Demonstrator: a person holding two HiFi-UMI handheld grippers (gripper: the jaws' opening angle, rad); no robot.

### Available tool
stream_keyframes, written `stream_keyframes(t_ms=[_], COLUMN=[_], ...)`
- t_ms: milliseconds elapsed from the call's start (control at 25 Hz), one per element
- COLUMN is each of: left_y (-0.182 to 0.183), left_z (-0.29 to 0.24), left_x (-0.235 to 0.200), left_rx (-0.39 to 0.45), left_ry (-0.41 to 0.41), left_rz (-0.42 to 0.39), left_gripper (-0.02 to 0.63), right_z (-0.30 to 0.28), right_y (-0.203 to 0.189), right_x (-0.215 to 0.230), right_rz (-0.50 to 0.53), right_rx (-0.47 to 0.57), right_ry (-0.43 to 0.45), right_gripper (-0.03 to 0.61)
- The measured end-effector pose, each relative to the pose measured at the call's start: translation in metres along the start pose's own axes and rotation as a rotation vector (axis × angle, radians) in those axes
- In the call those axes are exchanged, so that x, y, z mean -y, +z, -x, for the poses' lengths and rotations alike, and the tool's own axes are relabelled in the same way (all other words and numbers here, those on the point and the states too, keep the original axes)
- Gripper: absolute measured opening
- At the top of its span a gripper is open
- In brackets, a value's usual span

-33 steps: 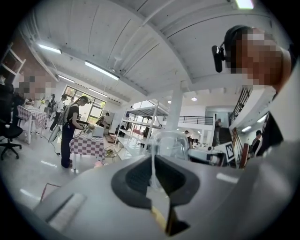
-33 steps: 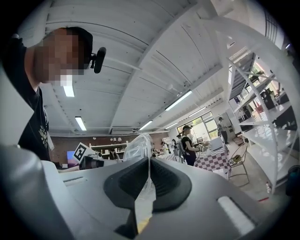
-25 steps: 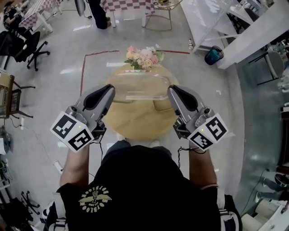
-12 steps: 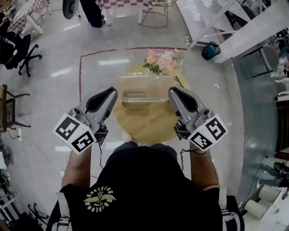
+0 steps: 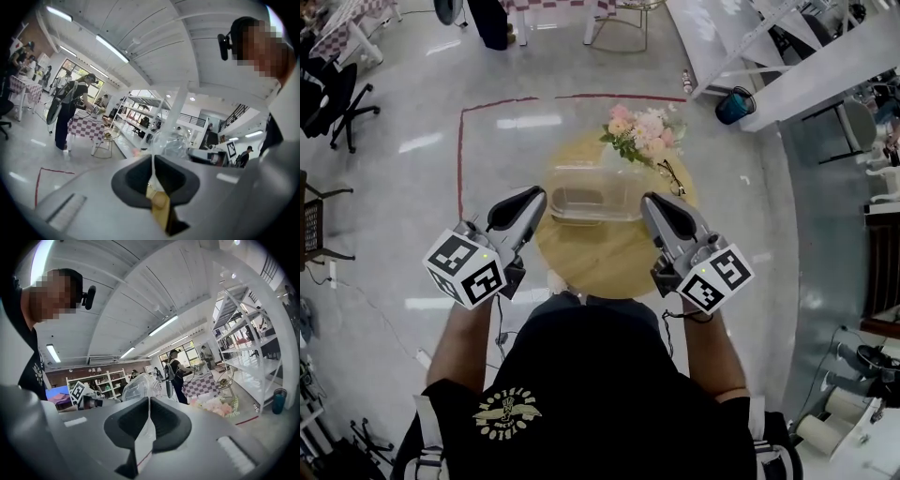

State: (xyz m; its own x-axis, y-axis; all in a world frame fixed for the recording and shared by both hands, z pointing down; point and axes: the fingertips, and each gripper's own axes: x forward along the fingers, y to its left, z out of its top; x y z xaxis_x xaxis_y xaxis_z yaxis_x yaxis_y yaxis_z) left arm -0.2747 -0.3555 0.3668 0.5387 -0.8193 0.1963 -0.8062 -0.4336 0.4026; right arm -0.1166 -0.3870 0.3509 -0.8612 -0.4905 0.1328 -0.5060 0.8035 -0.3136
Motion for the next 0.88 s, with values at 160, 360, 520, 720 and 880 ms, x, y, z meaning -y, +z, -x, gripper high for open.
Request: stream_keyframes(t_ms=[160,360,520,720,880], left_y=[-0.017,-0.038,-0.061,-0.088,-0.114], left_z=[-0.006,-0.013,-0.018,-0.027,-0.036], left_x=[-0.008,-0.025,-0.039,-0.056,-0.071], left_rx=[-0.03,-0.078,-0.119,-0.171,-0.215], left_ry=[0.013,0.051,0.075,0.088,0.091], left_rz=[0.04,0.049,0.075,0.098,0.123], left_gripper=[0.018,0.017,0.017,0.017,0.017], right_z=[-0.004,-0.014,-0.021,-0.029,-0.035], right_y=[-0.017,-0.044,-0.072,-0.104,-0.128], right_x=[0.01,0.02,0.029,0.041,0.051], right_rz=[0.0,-0.028,-0.065,-0.103,-0.112], right_rx=[-0.026,-0.056,-0.085,-0.117,-0.149], right_ry=[-0.015,-0.021,-0.038,-0.067,-0.102], right_gripper=[0.015,0.015,0.015,0.015,0.015])
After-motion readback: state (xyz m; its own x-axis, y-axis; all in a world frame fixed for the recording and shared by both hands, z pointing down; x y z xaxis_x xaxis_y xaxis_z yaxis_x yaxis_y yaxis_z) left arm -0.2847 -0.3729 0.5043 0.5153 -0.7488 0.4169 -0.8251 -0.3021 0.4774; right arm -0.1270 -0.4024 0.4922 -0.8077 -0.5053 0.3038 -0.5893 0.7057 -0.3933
